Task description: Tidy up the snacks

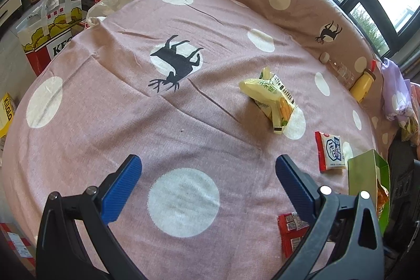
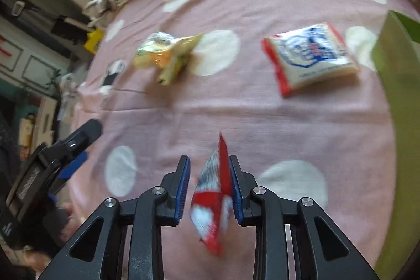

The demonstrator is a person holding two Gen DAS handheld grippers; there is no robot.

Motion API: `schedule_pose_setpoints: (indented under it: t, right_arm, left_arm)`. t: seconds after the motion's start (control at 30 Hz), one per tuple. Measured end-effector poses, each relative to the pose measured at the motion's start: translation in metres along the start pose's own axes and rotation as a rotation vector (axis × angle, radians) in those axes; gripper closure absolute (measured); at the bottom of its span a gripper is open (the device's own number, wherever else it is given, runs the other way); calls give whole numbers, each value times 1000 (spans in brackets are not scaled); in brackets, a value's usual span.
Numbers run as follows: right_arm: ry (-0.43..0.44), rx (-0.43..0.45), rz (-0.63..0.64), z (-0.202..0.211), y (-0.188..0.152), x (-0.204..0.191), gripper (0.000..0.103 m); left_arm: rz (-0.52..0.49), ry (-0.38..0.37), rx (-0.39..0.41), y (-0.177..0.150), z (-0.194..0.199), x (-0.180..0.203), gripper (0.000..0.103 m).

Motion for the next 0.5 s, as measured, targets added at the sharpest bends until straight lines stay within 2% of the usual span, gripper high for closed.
schedule_pose_setpoints:
  t: [0.03,0.07,0.13,0.27,0.5]
  right_arm:
    - [-11,19,-12,4,2,4,61]
    - [-11,31,-23,7,2,9,47]
    - [-18,63,-42,16,3,16,34]
    - [-40,121,-78,36,3,30,34]
    - [68,134,-117,44,0,49,34]
  left_arm:
    - [-3,-1,-2,0,-1,1,1]
    - [-7,-8,-5,0,-1,2,1]
    - [-11,-20,-14,-2,-2,5,1]
    - [-44,-33,-43,-7,-3,15,1]
    - [-111,-179,-175,-29,-9,47,3]
Point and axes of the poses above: each gripper's, at about its wrist camera, not at the fingertips, and z roughly against the way its jaws point, x to its right, y to its top, the point moved 1 cm from there along -z, roughly the way its jaws point
